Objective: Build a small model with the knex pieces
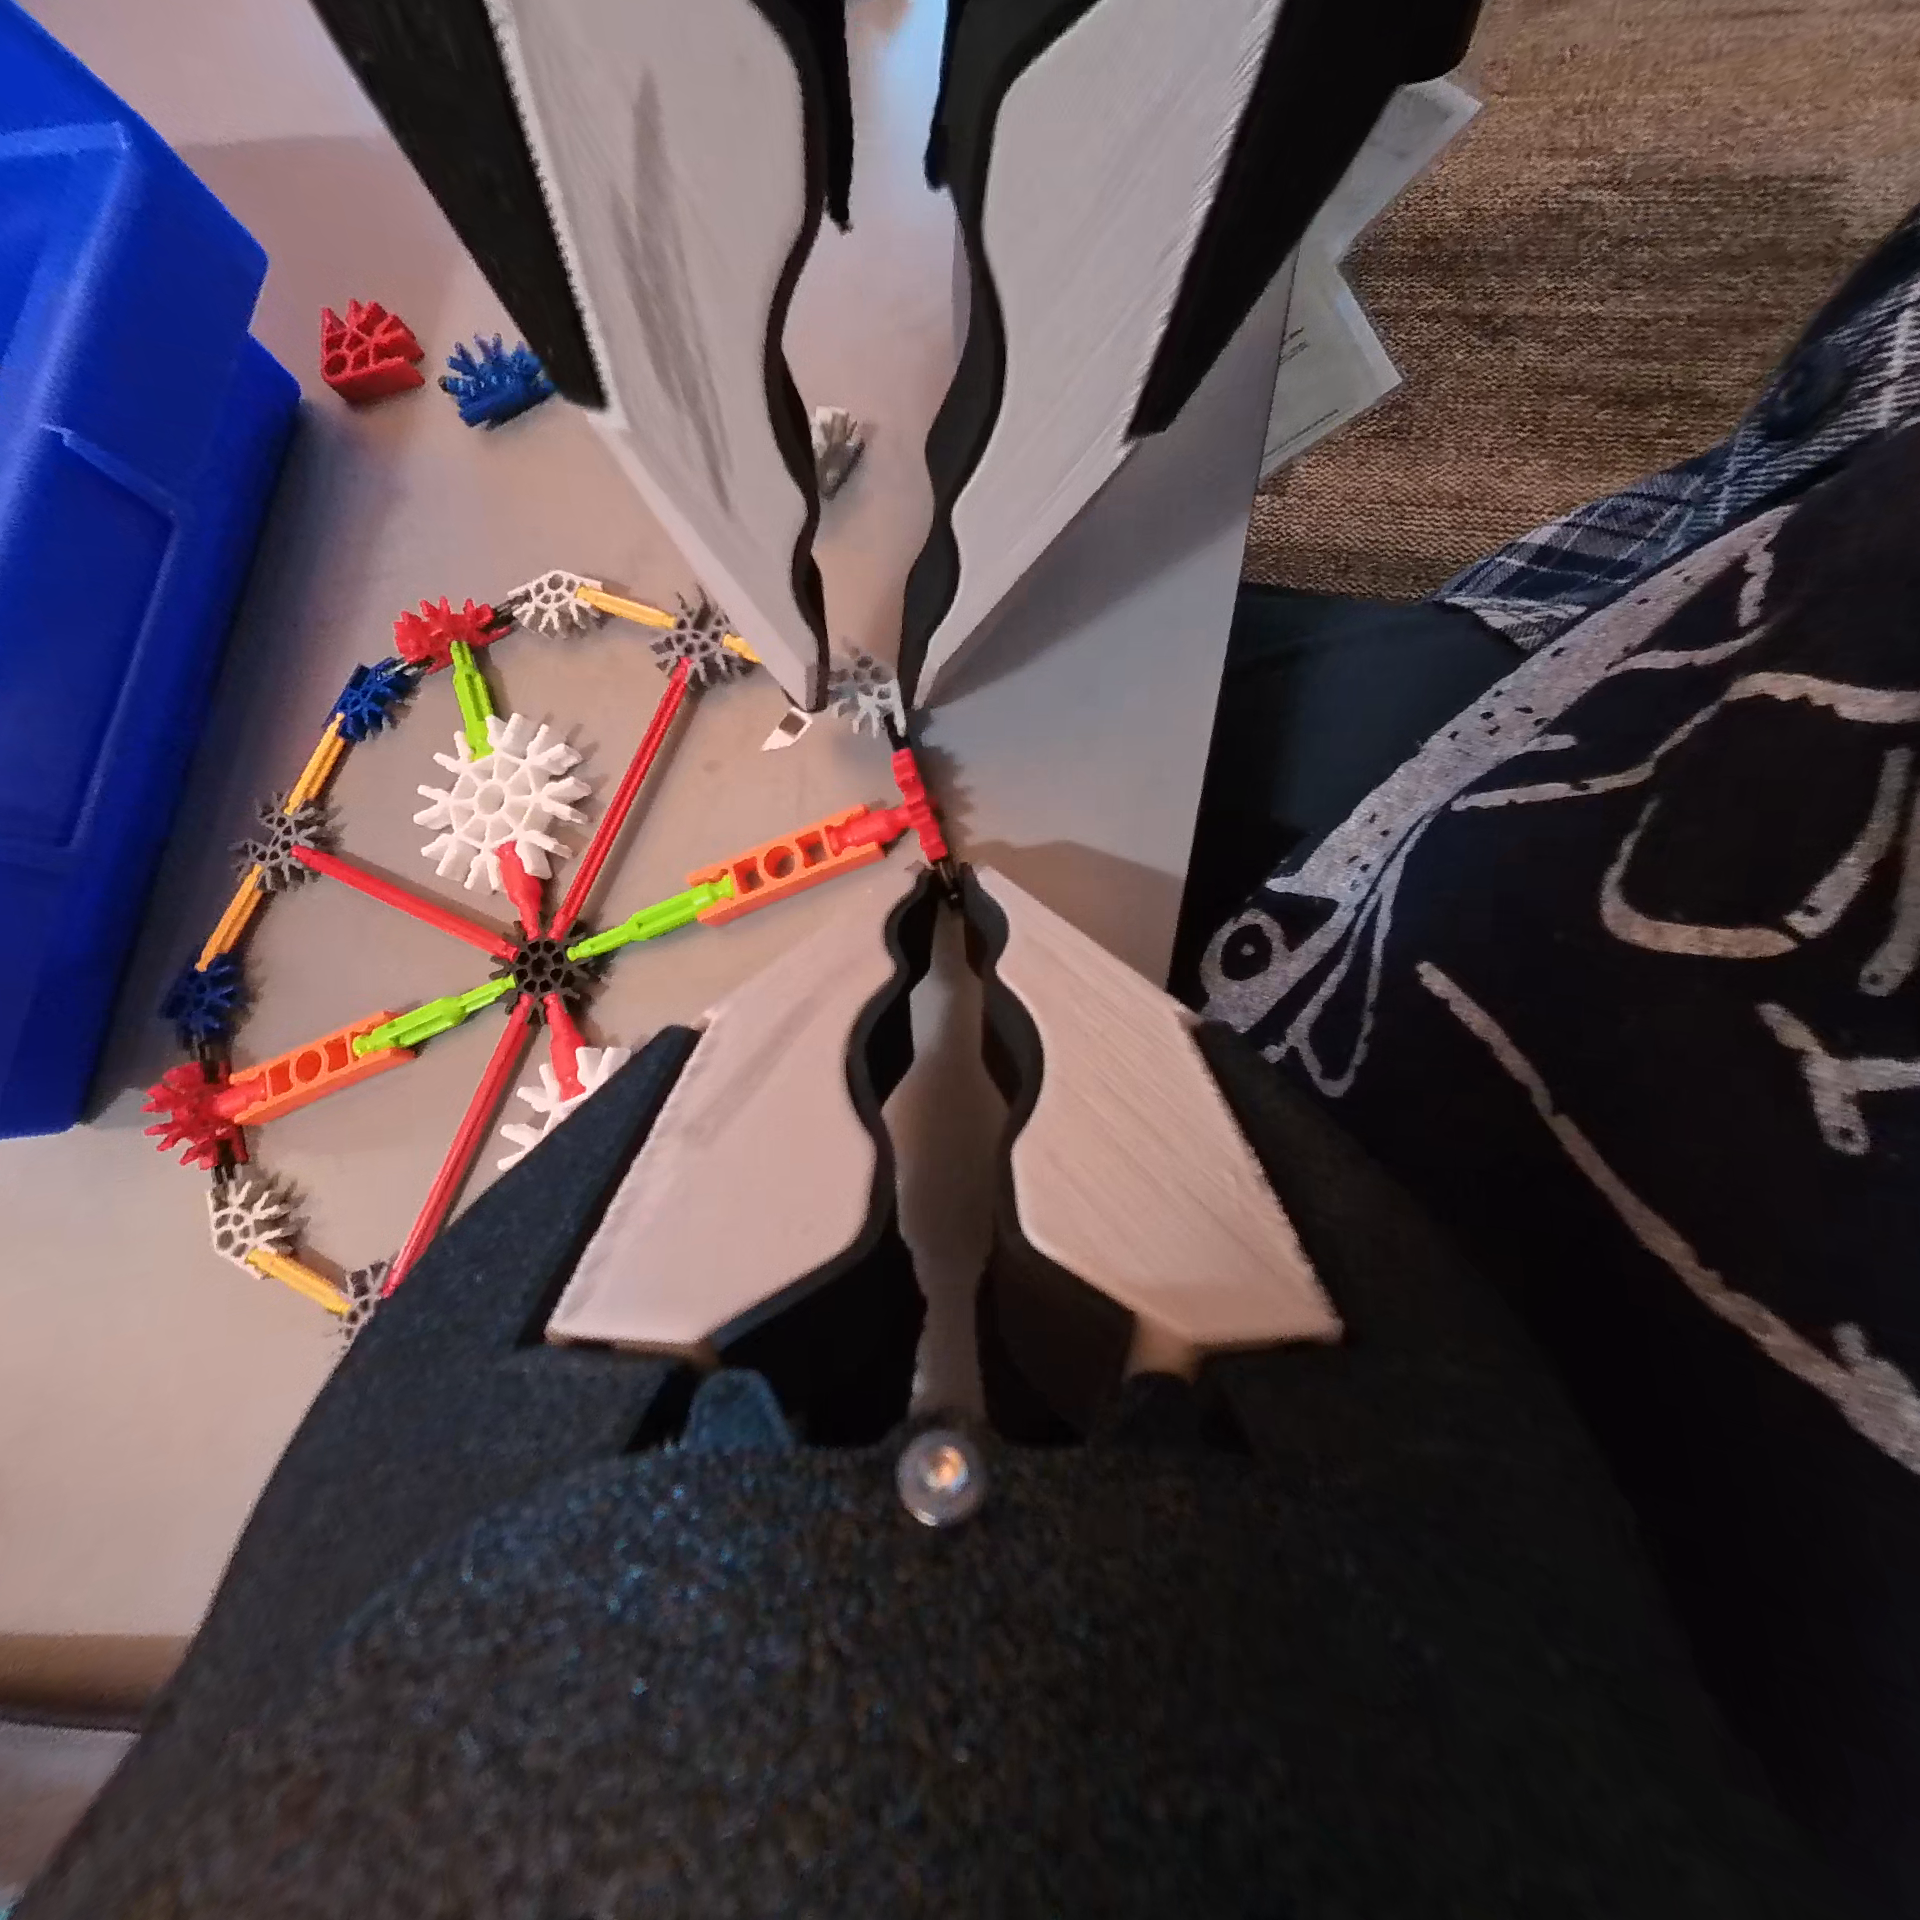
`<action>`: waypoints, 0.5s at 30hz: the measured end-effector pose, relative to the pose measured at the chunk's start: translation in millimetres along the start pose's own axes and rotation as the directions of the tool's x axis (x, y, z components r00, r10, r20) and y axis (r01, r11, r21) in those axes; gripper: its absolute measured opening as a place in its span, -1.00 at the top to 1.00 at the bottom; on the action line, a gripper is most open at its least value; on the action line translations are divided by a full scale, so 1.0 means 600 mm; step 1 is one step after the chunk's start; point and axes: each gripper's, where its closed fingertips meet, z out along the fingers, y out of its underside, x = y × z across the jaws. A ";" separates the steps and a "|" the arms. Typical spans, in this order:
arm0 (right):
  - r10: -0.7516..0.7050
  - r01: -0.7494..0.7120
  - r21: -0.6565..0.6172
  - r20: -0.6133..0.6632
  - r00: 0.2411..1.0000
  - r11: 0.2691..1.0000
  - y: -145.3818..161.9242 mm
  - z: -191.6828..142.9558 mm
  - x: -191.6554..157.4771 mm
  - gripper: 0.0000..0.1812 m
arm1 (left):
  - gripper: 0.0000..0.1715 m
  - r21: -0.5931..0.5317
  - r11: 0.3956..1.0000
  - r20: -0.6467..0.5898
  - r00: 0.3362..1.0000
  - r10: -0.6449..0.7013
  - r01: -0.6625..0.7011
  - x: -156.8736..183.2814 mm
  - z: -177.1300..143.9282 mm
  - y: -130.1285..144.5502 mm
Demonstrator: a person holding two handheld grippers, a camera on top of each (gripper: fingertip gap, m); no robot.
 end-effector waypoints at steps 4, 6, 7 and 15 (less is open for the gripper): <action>-0.006 0.006 0.005 0.008 1.000 1.000 -0.002 0.001 -0.001 0.85 | 0.96 0.004 1.000 0.005 1.000 -0.012 0.012 0.000 0.000 -0.002; -0.008 0.008 0.001 0.018 1.000 1.000 -0.002 0.001 -0.002 0.85 | 0.96 0.009 1.000 0.007 1.000 -0.020 0.020 0.000 -0.001 -0.002; -0.008 0.008 -0.005 0.026 1.000 1.000 0.000 0.001 -0.003 0.85 | 0.96 0.010 1.000 0.007 1.000 -0.026 0.026 0.000 -0.001 -0.002; 0.001 -0.001 -0.005 0.044 0.999 1.000 0.006 0.004 -0.004 0.84 | 0.96 0.022 0.999 0.023 0.999 -0.033 0.032 0.001 0.000 -0.005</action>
